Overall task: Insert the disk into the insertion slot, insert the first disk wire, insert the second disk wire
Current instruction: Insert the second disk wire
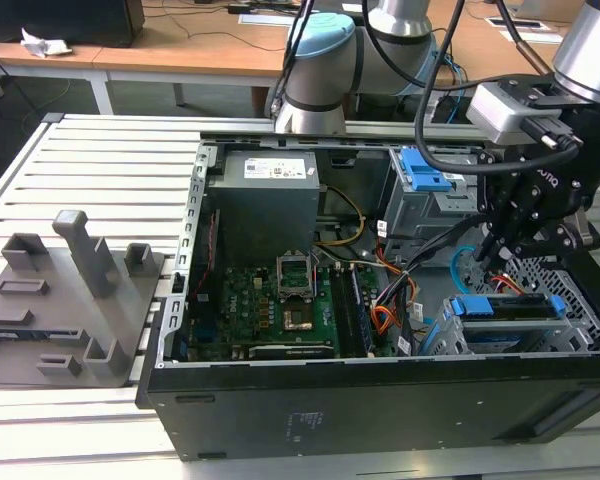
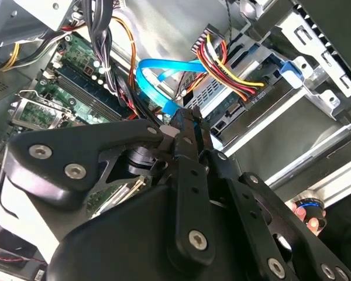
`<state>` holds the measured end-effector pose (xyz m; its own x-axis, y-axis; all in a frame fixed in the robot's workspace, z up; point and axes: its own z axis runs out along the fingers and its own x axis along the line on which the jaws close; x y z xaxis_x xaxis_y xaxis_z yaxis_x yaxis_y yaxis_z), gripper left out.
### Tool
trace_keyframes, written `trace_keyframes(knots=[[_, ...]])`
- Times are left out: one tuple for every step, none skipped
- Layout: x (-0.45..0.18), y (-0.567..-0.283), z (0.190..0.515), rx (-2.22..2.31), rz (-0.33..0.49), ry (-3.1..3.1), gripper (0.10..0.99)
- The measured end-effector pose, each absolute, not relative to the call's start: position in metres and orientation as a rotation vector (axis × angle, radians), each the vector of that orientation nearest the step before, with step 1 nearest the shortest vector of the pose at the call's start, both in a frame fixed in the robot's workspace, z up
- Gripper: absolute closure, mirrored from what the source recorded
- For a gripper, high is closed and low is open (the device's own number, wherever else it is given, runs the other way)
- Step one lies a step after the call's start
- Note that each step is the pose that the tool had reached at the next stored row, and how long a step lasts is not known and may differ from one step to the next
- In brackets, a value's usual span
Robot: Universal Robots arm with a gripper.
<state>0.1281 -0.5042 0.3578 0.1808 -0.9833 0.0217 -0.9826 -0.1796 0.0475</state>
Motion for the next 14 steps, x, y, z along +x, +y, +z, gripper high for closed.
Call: trace_keyframes(knots=[[0.128,-0.504,0.358,2.374,-0.021,-1.979,0.925],[0.128,-0.504,0.358,2.374,-0.02,-1.978,0.925],[0.128,-0.504,0.358,2.374,-0.019,-1.978,0.925],[0.128,-0.506,0.358,2.374,-0.019,-1.978,0.925],[0.128,-0.509,0.358,2.374,-0.019,-1.978,0.925],[0.128,-0.511,0.358,2.374,-0.019,-1.978,0.925],[0.128,-0.512,0.358,2.374,-0.019,-1.978,0.925],[0.128,-0.514,0.358,2.374,-0.019,-1.978,0.925],[0.128,-0.515,0.358,2.374,-0.019,-1.978,0.925],[0.128,-0.516,0.358,2.374,-0.019,-1.978,0.925],[0.128,-0.517,0.358,2.374,-0.019,-1.978,0.925],[0.128,-0.518,0.358,2.374,-0.019,-1.978,0.925],[0.128,-0.519,0.358,2.374,-0.019,-1.978,0.925],[0.128,-0.519,0.358,2.374,-0.019,-1.978,0.925]])
